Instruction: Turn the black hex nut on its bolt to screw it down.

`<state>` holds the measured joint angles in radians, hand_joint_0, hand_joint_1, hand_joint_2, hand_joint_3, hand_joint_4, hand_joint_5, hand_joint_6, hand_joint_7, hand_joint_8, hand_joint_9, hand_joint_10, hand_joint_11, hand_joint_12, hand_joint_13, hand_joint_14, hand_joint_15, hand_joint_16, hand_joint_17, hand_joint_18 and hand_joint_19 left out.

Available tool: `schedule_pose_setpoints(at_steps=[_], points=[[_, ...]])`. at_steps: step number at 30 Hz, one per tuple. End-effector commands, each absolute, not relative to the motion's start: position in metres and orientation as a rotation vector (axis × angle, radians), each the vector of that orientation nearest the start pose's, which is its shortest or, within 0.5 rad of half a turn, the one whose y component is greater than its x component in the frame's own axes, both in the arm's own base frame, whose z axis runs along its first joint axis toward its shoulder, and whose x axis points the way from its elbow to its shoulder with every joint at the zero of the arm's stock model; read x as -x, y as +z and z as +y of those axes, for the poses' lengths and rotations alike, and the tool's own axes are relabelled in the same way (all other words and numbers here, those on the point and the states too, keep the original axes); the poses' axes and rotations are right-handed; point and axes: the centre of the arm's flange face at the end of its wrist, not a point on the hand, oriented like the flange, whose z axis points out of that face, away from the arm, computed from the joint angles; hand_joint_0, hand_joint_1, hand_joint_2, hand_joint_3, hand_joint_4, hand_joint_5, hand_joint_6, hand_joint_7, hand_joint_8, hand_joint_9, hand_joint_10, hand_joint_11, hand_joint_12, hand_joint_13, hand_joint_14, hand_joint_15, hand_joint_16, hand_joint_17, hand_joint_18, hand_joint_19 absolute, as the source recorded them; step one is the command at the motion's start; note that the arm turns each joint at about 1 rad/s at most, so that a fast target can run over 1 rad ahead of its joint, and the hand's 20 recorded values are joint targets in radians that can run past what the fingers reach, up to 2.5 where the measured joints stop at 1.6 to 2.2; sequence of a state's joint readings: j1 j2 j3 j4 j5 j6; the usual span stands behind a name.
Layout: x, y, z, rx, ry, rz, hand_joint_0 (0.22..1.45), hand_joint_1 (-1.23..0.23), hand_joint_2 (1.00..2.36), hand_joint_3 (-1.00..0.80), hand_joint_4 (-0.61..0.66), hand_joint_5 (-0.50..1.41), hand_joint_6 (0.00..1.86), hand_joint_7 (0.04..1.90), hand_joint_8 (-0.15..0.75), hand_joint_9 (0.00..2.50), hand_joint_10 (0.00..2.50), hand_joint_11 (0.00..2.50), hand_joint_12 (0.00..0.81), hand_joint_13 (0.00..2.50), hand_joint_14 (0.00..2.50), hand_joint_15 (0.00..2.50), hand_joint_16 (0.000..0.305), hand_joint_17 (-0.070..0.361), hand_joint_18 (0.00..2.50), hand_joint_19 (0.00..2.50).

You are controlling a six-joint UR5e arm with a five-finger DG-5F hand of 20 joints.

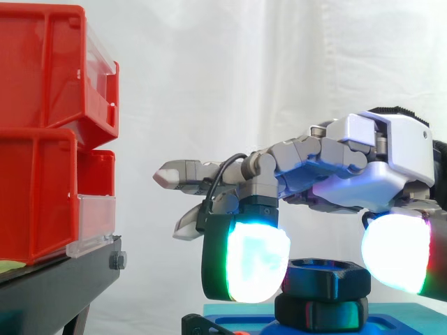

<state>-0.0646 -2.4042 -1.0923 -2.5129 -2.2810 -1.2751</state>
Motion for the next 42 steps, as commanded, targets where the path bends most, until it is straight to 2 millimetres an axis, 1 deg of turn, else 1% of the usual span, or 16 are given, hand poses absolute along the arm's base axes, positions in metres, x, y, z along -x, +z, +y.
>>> schedule_pose_setpoints(at_steps=[1, 22, 30, 38, 42], points=[[-0.775, 0.234, -0.120, 0.379, 0.656, 1.353, 0.51, -0.44, 1.00, -0.50, 0.26, -0.12, 0.62, 1.02, 0.315, 0.49, 0.01, 0.21, 0.365, 0.16, 0.00, 0.00, 0.048, 0.109, 0.01, 0.10], [-0.768, 0.235, -0.140, 0.392, 0.659, 1.358, 0.51, -0.44, 1.00, -0.50, 0.26, -0.12, 0.62, 1.00, 0.313, 0.49, 0.01, 0.21, 0.360, 0.16, 0.00, 0.00, 0.047, 0.105, 0.01, 0.11], [-0.768, 0.234, -0.142, 0.395, 0.660, 1.359, 0.51, -0.44, 1.00, -0.50, 0.26, -0.12, 0.62, 1.00, 0.312, 0.49, 0.00, 0.21, 0.357, 0.16, 0.00, 0.00, 0.046, 0.103, 0.00, 0.10], [-0.766, 0.235, -0.151, 0.394, 0.653, 1.356, 0.51, -0.44, 1.00, -0.50, 0.25, -0.12, 0.62, 1.01, 0.312, 0.49, 0.00, 0.21, 0.354, 0.16, 0.00, 0.00, 0.045, 0.101, 0.01, 0.10], [-0.764, 0.234, -0.153, 0.400, 0.656, 1.357, 0.51, -0.44, 1.00, -0.50, 0.26, -0.12, 0.62, 1.01, 0.313, 0.49, 0.01, 0.21, 0.353, 0.17, 0.00, 0.00, 0.045, 0.101, 0.01, 0.11]])
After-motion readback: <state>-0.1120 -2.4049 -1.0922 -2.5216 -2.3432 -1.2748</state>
